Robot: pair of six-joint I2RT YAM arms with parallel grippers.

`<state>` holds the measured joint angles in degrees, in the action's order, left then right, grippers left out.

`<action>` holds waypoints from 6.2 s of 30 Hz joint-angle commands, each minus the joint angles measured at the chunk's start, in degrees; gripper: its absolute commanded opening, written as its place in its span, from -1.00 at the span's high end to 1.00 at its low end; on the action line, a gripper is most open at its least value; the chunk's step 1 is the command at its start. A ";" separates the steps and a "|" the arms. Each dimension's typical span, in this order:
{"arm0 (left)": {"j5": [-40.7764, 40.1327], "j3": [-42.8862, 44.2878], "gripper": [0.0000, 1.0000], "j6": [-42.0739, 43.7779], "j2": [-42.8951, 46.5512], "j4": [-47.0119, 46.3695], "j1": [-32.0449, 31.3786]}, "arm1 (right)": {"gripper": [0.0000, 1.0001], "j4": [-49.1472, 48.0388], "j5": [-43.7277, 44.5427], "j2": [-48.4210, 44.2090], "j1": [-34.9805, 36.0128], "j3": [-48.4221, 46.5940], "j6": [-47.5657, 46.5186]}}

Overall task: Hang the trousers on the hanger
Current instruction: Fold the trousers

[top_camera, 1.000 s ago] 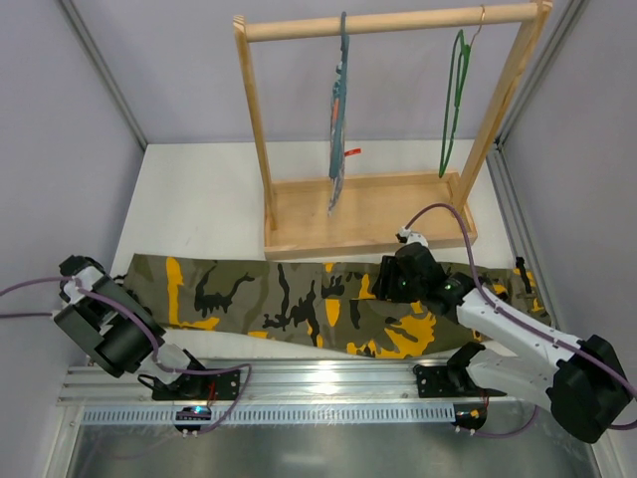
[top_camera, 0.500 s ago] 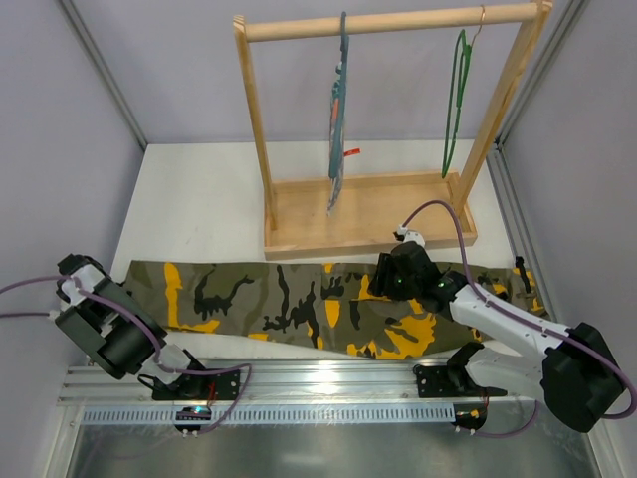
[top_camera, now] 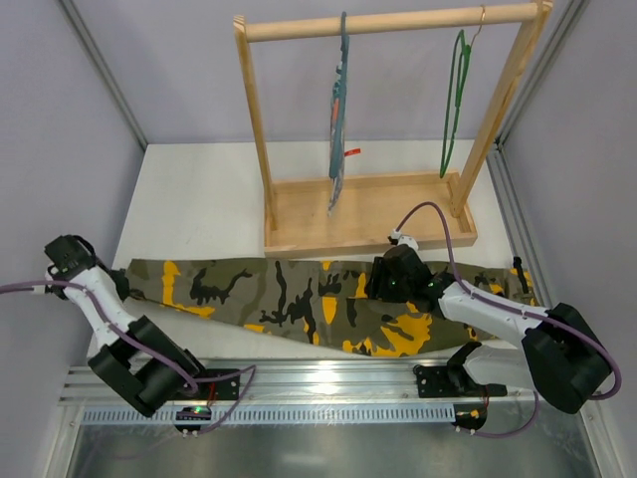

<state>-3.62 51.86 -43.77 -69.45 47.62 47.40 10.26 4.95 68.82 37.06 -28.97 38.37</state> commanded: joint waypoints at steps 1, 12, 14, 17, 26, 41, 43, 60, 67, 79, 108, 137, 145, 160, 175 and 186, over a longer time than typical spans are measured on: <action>6.05 1.24 0.99 2.72 6.33 -5.07 -6.05 | -0.08 -0.33 1.90 0.62 0.03 0.23 0.22; 26.54 -13.77 0.99 -0.24 30.23 -10.08 -29.88 | -0.09 11.17 3.05 -6.41 0.03 -7.41 -2.60; 27.88 -16.33 0.99 -3.32 31.83 -9.82 -36.74 | -0.09 12.23 2.96 -9.13 0.12 -7.85 -2.16; 24.03 -20.82 0.99 -10.09 36.04 -11.58 -50.26 | -0.10 13.82 2.78 -12.56 0.12 -7.94 -1.46; 8.12 -28.49 0.99 -21.53 33.17 -15.62 -82.09 | -0.34 16.37 1.46 -14.77 2.22 -8.56 3.90; -13.41 -10.47 -0.08 -19.87 25.95 1.74 -91.34 | -0.38 1.98 5.70 7.96 19.72 -20.66 13.85; -16.77 -8.27 -0.10 -17.86 24.46 4.23 -89.69 | -0.33 0.21 3.76 11.50 19.72 -22.79 11.21; -10.97 -7.12 -0.13 -10.02 21.55 7.49 -60.51 | -0.33 -0.08 -16.72 34.79 19.72 -51.34 -24.38; -11.85 -9.75 -0.23 -14.85 24.62 8.37 -54.26 | -0.35 5.73 -18.13 46.84 19.72 -64.88 -28.61; -6.05 -18.10 -0.09 -17.40 21.12 0.73 -51.35 | -0.34 7.23 -24.28 55.37 19.72 -73.77 -31.87; -8.07 -23.73 -0.03 -22.15 15.93 -0.51 -51.26 | 0.92 2.31 -20.60 54.33 17.17 -72.90 -23.26; -3.25 -16.34 -0.55 -10.82 23.13 -4.19 -51.44 | 0.92 -0.51 -14.79 49.84 16.91 -67.36 -17.72; -0.88 -17.75 -0.51 -7.65 21.90 -8.85 -51.35 | 0.93 -1.38 -16.11 49.13 16.56 -65.52 -17.98; -0.78 -28.57 0.43 -14.15 18.49 -12.72 -51.44 | 0.92 -3.31 -13.48 47.12 14.71 -61.82 -14.56; 0.54 -27.51 0.72 -13.27 15.66 -13.07 -51.44 | 0.12 -1.04 -22.26 44.21 15.32 -64.19 -22.10; 1.42 -27.95 0.72 -13.54 16.19 -13.51 -51.44 | 0.14 5.72 -26.75 52.73 18.66 -75.16 -25.71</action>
<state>-2.63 24.08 -56.82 -54.24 34.59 -4.14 13.13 -20.03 118.74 54.76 -99.90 14.66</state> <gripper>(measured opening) 0.140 0.432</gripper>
